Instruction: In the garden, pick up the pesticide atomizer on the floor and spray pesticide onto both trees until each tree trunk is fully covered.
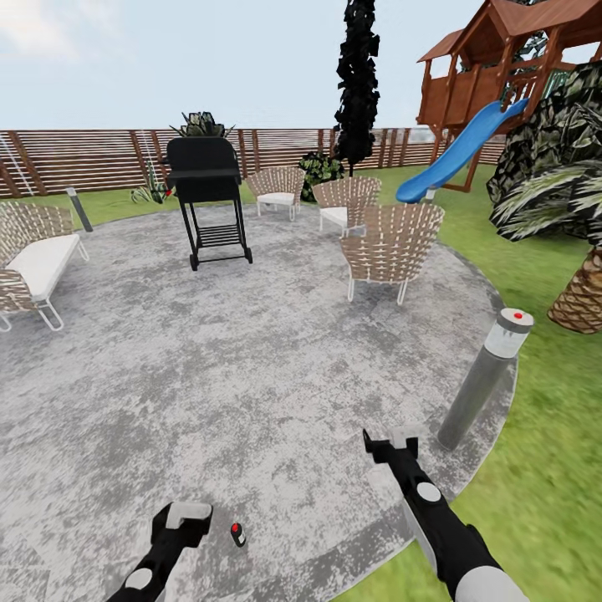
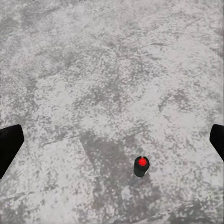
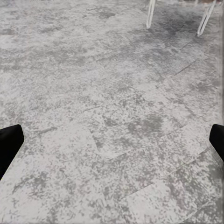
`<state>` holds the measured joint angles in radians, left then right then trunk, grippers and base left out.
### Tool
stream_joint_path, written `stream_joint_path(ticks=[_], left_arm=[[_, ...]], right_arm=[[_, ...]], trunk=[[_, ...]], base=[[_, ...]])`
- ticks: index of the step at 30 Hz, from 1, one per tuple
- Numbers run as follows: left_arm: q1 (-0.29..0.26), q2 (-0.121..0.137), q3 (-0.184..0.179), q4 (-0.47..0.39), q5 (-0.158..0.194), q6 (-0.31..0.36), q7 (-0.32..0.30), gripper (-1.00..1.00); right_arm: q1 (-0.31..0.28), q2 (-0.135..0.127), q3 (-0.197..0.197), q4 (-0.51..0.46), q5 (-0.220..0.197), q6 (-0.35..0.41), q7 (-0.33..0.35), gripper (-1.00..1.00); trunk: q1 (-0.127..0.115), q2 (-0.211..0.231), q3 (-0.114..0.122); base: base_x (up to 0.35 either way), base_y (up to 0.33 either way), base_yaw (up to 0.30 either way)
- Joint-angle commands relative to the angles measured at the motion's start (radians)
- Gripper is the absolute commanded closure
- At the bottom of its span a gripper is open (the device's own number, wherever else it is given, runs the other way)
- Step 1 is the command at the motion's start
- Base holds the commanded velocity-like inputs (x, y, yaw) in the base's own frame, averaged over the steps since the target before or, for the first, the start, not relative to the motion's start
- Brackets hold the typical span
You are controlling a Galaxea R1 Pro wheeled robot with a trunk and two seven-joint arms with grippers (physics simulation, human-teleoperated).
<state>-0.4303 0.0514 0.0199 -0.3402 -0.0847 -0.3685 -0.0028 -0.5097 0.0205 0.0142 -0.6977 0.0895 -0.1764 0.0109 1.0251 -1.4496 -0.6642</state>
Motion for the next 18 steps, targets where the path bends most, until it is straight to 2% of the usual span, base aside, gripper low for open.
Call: stream_joint_path(ticks=[1, 5, 9, 14, 18], left_arm=[[-0.001, 0.002, -0.001, 0.001, -0.011, -0.003, 0.001, -1.0], [-0.004, 0.008, -0.003, 0.002, -0.001, 0.002, 0.005, -1.0], [-0.024, 0.01, 0.013, 0.002, 0.041, 0.029, 0.002, -1.0], [-0.084, 0.019, 0.021, 0.002, 0.052, 0.098, -0.001, -1.0], [-0.101, 0.021, 0.025, 0.004, 0.055, 0.11, -0.008, -1.0]], right_arm=[[-0.001, 0.0, -0.001, -0.001, 0.01, -0.003, 0.001, -1.0], [-0.001, 0.0, -0.001, -0.004, 0.01, -0.004, 0.001, -1.0], [-0.001, -0.001, 0.0, -0.005, 0.01, -0.005, 0.001, -1.0], [-0.001, 0.0, 0.0, -0.005, 0.01, -0.006, 0.001, -1.0], [-0.001, 0.001, -0.001, -0.005, 0.01, -0.006, 0.0, -1.0]], trunk=[[0.004, -0.007, -0.004], [0.019, -0.035, -0.016], [0.034, -0.063, -0.029], [0.054, -0.098, -0.045], [0.069, -0.126, -0.057]], base=[[0.0, 0.0, 0.0], [0.0, 0.0, 0.0], [0.0, 0.0, 0.0], [0.0, 0.0, 0.0], [0.0, 0.0, 0.0]])
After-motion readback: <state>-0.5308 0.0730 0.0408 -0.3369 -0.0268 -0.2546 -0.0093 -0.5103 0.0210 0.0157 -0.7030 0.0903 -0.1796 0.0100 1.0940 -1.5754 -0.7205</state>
